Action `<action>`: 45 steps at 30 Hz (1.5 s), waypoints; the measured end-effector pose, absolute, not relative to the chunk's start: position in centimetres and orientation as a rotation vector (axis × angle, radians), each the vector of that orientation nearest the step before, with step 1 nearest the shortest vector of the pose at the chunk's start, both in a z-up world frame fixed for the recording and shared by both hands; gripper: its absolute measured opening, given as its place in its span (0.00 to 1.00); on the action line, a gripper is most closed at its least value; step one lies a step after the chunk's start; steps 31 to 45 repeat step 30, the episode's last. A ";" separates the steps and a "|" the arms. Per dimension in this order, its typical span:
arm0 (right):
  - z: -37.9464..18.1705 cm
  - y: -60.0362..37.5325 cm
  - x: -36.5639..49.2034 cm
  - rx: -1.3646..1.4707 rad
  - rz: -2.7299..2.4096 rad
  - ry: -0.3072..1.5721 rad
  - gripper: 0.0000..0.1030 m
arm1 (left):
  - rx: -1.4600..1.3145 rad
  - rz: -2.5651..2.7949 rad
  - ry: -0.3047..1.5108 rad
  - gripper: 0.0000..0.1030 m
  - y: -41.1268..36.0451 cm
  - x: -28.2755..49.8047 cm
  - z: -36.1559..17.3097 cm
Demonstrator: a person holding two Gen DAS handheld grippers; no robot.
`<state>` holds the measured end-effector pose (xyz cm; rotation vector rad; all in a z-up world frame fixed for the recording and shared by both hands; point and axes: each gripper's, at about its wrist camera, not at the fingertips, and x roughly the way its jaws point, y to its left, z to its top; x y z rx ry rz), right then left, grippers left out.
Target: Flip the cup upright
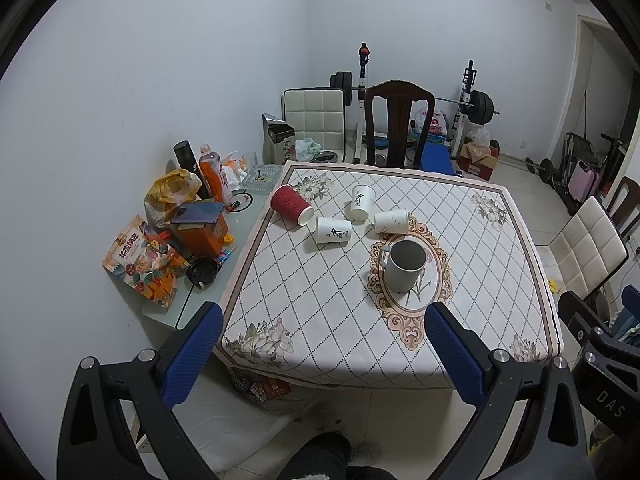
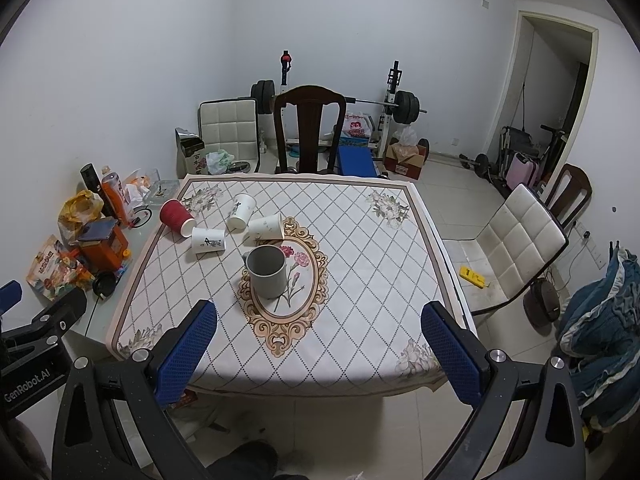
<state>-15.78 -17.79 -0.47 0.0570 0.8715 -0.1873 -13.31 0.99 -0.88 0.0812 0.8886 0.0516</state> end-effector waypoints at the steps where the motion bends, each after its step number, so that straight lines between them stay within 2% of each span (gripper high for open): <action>1: -0.5 -17.8 -15.8 0.058 -0.187 0.872 1.00 | 0.082 0.052 0.889 1.00 1.0 -13.3 -0.9; 45: -0.9 -16.9 -16.3 0.058 -0.181 0.866 1.00 | 0.074 0.047 0.884 1.00 0.6 -13.9 -0.6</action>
